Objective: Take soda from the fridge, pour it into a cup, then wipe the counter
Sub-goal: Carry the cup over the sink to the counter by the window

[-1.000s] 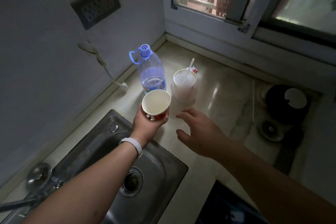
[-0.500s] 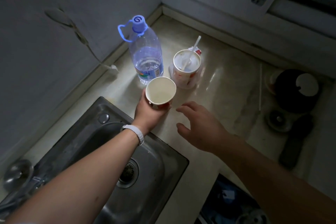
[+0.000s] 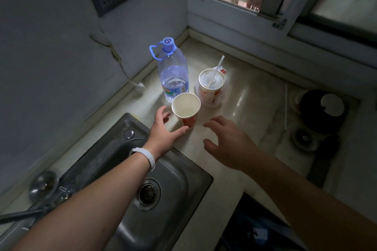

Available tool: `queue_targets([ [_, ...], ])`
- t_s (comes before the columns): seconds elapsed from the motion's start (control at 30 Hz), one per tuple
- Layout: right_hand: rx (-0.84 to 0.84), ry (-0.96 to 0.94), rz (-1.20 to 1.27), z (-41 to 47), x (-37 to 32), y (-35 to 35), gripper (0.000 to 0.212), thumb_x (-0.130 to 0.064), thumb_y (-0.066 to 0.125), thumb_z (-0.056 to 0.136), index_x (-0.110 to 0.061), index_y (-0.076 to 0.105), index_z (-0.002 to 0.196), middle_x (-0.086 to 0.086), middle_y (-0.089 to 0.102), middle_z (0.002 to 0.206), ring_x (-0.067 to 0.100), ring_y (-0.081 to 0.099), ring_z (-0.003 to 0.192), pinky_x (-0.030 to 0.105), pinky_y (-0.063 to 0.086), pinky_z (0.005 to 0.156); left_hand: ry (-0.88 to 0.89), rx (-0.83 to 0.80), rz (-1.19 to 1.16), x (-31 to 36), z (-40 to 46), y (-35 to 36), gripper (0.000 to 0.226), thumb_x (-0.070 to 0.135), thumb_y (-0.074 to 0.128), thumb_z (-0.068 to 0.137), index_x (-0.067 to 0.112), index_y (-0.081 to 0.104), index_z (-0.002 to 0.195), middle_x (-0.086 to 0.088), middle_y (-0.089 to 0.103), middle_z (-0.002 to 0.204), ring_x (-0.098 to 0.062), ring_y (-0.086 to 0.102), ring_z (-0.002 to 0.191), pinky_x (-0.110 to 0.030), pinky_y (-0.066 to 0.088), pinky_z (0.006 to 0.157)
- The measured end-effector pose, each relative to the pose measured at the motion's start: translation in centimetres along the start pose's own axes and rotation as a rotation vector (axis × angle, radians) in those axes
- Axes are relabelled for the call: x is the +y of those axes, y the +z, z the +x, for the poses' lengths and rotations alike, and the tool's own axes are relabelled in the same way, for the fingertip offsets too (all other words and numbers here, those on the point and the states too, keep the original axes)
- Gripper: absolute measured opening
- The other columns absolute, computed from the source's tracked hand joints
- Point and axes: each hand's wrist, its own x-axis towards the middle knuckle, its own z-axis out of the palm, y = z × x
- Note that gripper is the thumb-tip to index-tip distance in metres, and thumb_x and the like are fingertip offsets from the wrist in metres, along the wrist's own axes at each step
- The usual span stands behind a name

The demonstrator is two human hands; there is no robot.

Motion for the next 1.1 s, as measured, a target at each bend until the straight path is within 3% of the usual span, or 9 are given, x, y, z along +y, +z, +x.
queue_targets([
  [0.17,0.053,-0.069,0.007,-1.4,-2.7,-1.9,0.044,-0.040,0.060,0.088,-0.027,0.053,0.129,-0.005,0.051,0.134,0.017,0.049,0.116,0.029,0.042,0.085,0.113,-0.001,0.073,2.4,-5.1,-3.5,0.097,0.040,0.083,0.072,0.030,0.023,0.147,0.002,0.043,0.146,-0.011,0.041,0.132,-0.037,0.035,0.112],
  [0.27,0.081,-0.118,-0.001,-2.6,-4.7,-2.6,0.040,-0.039,0.060,0.085,-0.024,0.056,0.121,-0.003,0.054,0.128,0.020,0.051,0.112,0.033,0.047,0.085,0.181,0.028,0.101,3.9,-8.4,-5.8,0.089,0.038,0.083,0.073,0.032,0.029,0.143,0.004,0.045,0.143,-0.005,0.042,0.131,-0.024,0.035,0.107],
  [0.4,0.109,-0.182,-0.002,-4.7,-7.0,-3.9,0.043,-0.038,0.061,0.083,-0.021,0.057,0.122,-0.002,0.056,0.123,0.022,0.053,0.108,0.038,0.049,0.085,0.261,0.032,0.205,5.6,-12.6,-8.8,0.093,0.059,0.075,0.064,0.032,0.035,0.143,0.010,0.045,0.143,0.000,0.042,0.129,-0.012,0.032,0.100],
  [0.53,0.157,-0.245,-0.048,-7.0,-9.3,-5.2,0.041,-0.033,0.062,0.078,-0.015,0.063,0.114,0.004,0.062,0.115,0.030,0.058,0.098,0.036,0.047,0.082,0.321,0.071,0.338,6.8,-16.3,-11.2,0.080,0.043,0.082,0.071,0.028,0.043,0.139,0.013,0.045,0.135,-0.002,0.043,0.123,0.005,0.028,0.087],
  [0.67,0.145,-0.258,-0.082,-9.1,-12.4,-6.0,0.051,-0.043,0.052,0.078,-0.019,0.060,0.122,0.000,0.059,0.122,0.027,0.058,0.104,0.041,0.048,0.085,0.352,0.076,0.387,7.1,-19.5,-13.3,0.075,0.063,0.068,0.066,0.030,0.052,0.132,0.010,0.048,0.137,-0.008,0.044,0.127,-0.023,0.035,0.104],
  [0.77,0.133,-0.283,-0.111,-11.0,-15.0,-6.0,0.059,-0.050,0.041,0.077,-0.021,0.060,0.124,-0.003,0.058,0.124,0.026,0.057,0.106,0.043,0.043,0.092,0.370,0.103,0.414,6.7,-22.8,-14.6,0.062,0.049,0.073,0.073,0.034,0.053,0.130,0.018,0.043,0.136,-0.008,0.042,0.128,-0.028,0.034,0.106],
  [0.83,0.133,-0.303,-0.123,-12.5,-16.9,-5.8,0.054,-0.048,0.047,0.079,-0.020,0.060,0.124,-0.003,0.058,0.124,0.026,0.057,0.106,0.044,0.039,0.093,0.393,0.133,0.436,6.2,-25.2,-15.4,0.058,0.045,0.074,0.077,0.037,0.052,0.130,0.021,0.041,0.136,-0.009,0.042,0.129,-0.032,0.035,0.108],
  [0.97,0.185,-0.379,-0.152,-15.6,-21.0,-4.5,0.040,-0.038,0.062,0.080,-0.020,0.063,0.115,0.000,0.062,0.115,0.028,0.061,0.103,0.040,0.038,0.085,0.393,0.154,0.472,4.9,-30.3,-17.9,0.070,0.066,0.060,0.070,0.040,0.047,0.133,0.016,0.042,0.142,-0.011,0.041,0.130,-0.040,0.039,0.107],
  [1.1,0.110,-0.419,-0.130,-18.8,-25.3,-2.8,0.049,-0.048,0.042,0.078,-0.025,0.056,0.119,-0.006,0.053,0.120,0.023,0.055,0.108,0.037,0.046,0.084,0.403,0.214,0.528,2.8,-35.9,-20.7,0.077,0.070,0.056,0.067,0.037,0.047,0.135,0.013,0.043,0.144,-0.008,0.039,0.130,-0.036,0.037,0.107],
])
